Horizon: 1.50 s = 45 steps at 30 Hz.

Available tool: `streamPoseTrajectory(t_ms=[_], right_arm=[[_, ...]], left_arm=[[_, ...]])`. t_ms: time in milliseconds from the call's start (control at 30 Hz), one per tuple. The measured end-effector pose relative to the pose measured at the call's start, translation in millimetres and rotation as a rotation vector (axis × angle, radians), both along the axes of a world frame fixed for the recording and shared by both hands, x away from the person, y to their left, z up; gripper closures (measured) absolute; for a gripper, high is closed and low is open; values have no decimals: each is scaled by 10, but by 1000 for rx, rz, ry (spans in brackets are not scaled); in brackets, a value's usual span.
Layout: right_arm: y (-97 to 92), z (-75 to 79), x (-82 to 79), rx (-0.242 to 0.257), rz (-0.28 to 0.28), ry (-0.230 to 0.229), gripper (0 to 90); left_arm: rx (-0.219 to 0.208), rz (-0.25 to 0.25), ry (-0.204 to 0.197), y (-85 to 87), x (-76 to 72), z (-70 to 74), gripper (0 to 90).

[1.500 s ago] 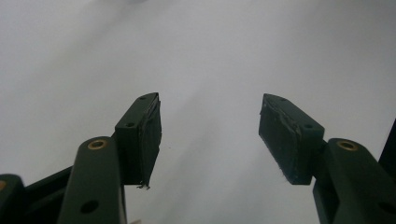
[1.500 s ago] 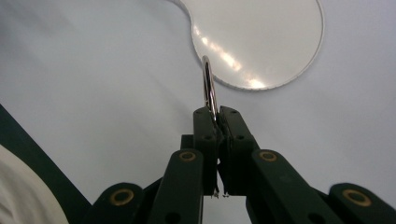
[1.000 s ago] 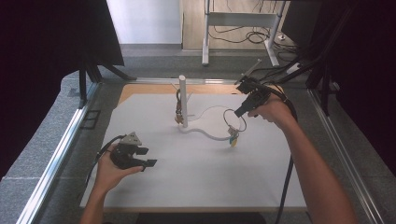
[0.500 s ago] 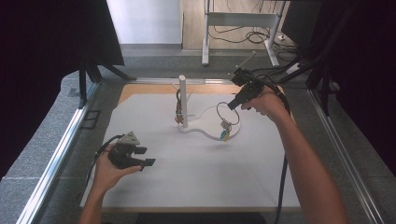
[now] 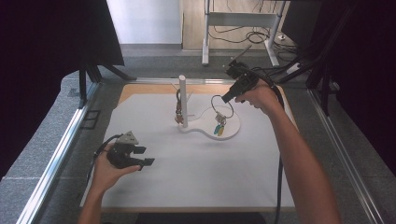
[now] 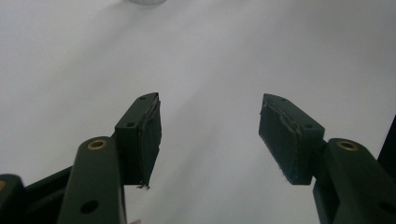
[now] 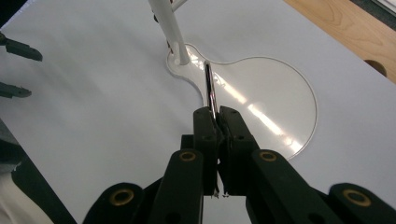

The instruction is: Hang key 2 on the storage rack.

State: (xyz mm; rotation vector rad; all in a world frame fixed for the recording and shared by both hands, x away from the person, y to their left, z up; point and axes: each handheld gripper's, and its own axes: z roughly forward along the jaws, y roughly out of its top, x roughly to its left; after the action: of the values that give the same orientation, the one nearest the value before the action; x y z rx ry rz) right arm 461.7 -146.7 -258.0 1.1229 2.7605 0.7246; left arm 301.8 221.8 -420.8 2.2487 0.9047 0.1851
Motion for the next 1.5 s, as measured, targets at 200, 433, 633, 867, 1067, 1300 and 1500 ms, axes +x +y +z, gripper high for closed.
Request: streamPoseTrajectory(t_ms=[200, 433, 633, 867, 1067, 1300, 1500], right_arm=[[66, 32, 40, 7, 5, -9, 867], [133, 36, 108, 27, 6, 3, 867], [199, 25, 196, 31, 0, 5, 866], [312, -7, 322, 22, -2, 5, 867], [409, -32, 432, 12, -1, 6, 867], [509, -82, 542, 10, 5, 12, 867], [600, -131, 626, -18, 13, 23, 867]], left_arm=[[-13, 7, -5, 17, -8, 13, 397], [-16, 7, -5, 28, -8, 22, 397], [-22, 10, -6, 35, -13, 28, 396], [-37, 18, -13, 70, -22, 44, 396], [-48, 24, -14, 97, -25, 50, 396], [-55, 32, -9, 137, -21, 50, 396], [-59, 35, -10, 148, -20, 49, 396]])
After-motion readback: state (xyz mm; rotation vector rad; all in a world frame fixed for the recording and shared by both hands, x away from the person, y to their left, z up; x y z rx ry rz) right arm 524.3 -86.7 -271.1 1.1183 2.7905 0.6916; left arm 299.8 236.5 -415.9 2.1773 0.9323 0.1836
